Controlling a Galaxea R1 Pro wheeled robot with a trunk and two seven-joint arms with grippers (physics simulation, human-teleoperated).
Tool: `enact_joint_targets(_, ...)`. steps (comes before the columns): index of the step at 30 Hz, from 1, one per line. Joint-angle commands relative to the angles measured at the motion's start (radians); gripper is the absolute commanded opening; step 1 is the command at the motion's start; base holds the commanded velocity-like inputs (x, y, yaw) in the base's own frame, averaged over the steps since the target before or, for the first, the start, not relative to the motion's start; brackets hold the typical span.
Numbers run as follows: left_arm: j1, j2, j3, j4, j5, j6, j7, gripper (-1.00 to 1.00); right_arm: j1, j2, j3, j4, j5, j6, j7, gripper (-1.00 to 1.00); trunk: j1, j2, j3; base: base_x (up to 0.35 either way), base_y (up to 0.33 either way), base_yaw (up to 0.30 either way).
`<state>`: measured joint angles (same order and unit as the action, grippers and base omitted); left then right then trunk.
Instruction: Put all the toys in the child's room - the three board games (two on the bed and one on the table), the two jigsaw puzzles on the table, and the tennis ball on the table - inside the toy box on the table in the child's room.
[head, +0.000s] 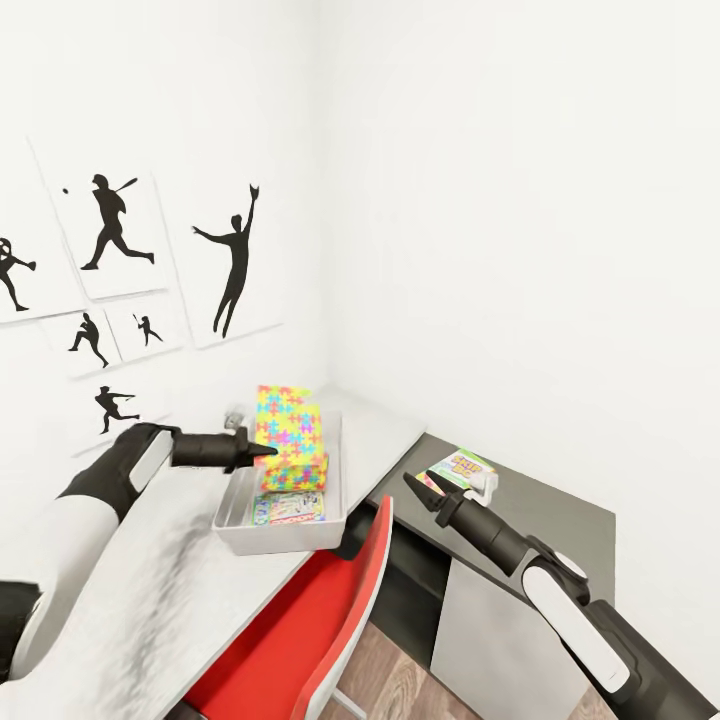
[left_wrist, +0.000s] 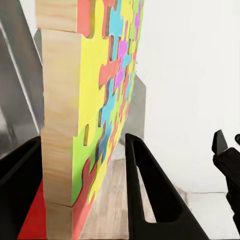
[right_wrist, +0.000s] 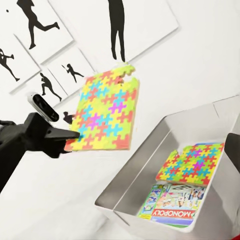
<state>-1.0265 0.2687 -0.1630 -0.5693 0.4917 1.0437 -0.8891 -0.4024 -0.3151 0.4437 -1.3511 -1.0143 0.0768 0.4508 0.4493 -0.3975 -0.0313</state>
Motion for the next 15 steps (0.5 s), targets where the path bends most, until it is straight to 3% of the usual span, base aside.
enact_joint_targets(1, -0.018, -0.005, -0.01, 0.019, -0.029, 0.003, 0.009, -1.0, -0.001, 0.0, 0.001, 0.0, -0.011, 0.006, 0.002, 1.0, 0.001, -0.002, -0.002, 0.0, 0.0, 0.0)
enact_joint_targets(4, -0.062, -0.017, -0.017, 0.106, -0.089, 0.002, 0.038, -1.0, -0.001, 0.0, 0.001, -0.001, -0.01, 0.006, 0.002, 1.0, 0.001, -0.002, -0.002, 0.0, 0.0, 0.0)
enact_joint_targets(9, -0.081, -0.022, -0.022, 0.163, -0.116, -0.02, 0.049, -1.0, -0.001, 0.001, 0.001, -0.001, -0.01, 0.006, 0.002, 1.0, 0.001, -0.002, -0.002, 0.0, 0.0, 0.0)
enact_joint_targets(15, -0.084, -0.023, -0.022, 0.17, -0.171, -0.027, 0.049, -1.0, -0.001, 0.001, 0.002, -0.002, -0.01, 0.006, 0.0, 1.0, 0.001, -0.002, -0.002, 0.0, 0.0, 0.0)
